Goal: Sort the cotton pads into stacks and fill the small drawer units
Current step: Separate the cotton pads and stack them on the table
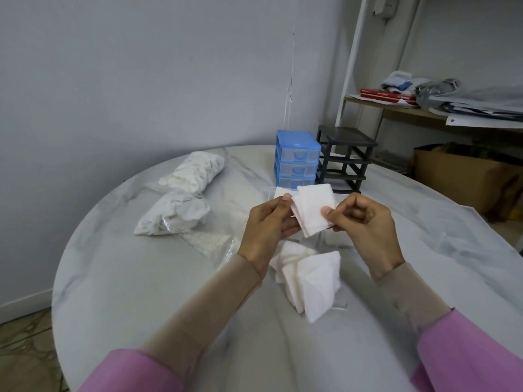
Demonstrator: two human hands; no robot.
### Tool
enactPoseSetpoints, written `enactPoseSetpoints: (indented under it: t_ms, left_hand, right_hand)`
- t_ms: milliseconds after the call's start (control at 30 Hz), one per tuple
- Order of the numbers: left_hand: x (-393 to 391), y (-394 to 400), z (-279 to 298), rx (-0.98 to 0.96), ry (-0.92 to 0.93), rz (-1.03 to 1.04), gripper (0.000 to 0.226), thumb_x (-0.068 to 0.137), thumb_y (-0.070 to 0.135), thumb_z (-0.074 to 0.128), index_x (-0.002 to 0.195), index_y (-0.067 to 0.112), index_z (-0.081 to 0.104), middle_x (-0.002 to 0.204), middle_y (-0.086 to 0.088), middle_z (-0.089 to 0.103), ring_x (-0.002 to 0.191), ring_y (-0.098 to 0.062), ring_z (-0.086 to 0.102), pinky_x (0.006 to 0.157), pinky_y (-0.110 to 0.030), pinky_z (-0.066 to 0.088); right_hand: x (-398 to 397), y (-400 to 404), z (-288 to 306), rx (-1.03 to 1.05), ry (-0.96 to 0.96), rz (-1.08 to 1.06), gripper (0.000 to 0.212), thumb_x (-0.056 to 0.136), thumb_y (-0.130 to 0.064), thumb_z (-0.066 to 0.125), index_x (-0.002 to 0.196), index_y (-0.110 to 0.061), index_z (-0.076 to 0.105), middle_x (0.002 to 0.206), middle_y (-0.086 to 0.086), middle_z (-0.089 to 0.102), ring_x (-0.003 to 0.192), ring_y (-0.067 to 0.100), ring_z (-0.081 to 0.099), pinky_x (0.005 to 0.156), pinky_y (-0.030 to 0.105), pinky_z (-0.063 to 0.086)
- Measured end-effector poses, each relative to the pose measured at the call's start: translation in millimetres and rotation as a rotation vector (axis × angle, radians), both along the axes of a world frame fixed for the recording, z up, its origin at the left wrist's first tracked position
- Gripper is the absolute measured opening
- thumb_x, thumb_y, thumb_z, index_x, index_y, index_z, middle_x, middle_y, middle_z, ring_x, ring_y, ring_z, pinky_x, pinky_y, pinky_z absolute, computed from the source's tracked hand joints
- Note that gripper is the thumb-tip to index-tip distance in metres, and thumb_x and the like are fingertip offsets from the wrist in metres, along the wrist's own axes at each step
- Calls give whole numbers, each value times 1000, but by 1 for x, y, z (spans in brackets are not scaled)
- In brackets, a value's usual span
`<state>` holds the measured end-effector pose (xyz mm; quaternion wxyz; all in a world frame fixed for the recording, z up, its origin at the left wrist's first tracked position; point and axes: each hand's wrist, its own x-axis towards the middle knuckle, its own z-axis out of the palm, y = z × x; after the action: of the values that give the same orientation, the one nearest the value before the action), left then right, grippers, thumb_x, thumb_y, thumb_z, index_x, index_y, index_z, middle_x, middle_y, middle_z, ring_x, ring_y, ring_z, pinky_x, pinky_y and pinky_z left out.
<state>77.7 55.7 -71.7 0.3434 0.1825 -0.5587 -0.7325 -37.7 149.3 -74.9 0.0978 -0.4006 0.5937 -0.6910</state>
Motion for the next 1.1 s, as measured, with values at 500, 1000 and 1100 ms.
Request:
enactPoseSetpoints:
  t_ms: [500, 1000, 1100]
  left_hand:
    - [1, 0, 1, 51, -7, -33, 28, 94, 31, 48, 106, 11, 64, 100, -9, 70, 86, -15, 70, 75, -21, 56]
    - [0, -1, -2, 29, 10, -36, 19, 94, 4, 46, 100, 6, 64, 80, -1, 69, 68, -9, 67, 64, -17, 55]
    - [0, 0, -2, 32, 8, -39, 21, 94, 2, 46, 87, 11, 63, 73, 2, 69, 62, -6, 67, 58, -16, 53]
  right_hand:
    - [1, 1, -1, 40, 36, -26, 26, 74, -2, 74, 61, -8, 53, 55, -5, 62, 55, 8, 61, 58, 16, 50]
    - [1, 0, -2, 101, 139, -107, 20, 81, -12, 70, 67, -12, 55, 68, -6, 57, 62, 1, 52, 56, 8, 41]
    - [-1, 1, -1, 86, 126, -120, 20, 82, -12, 67, 68, -12, 54, 71, -4, 57, 62, 1, 50, 55, 7, 40]
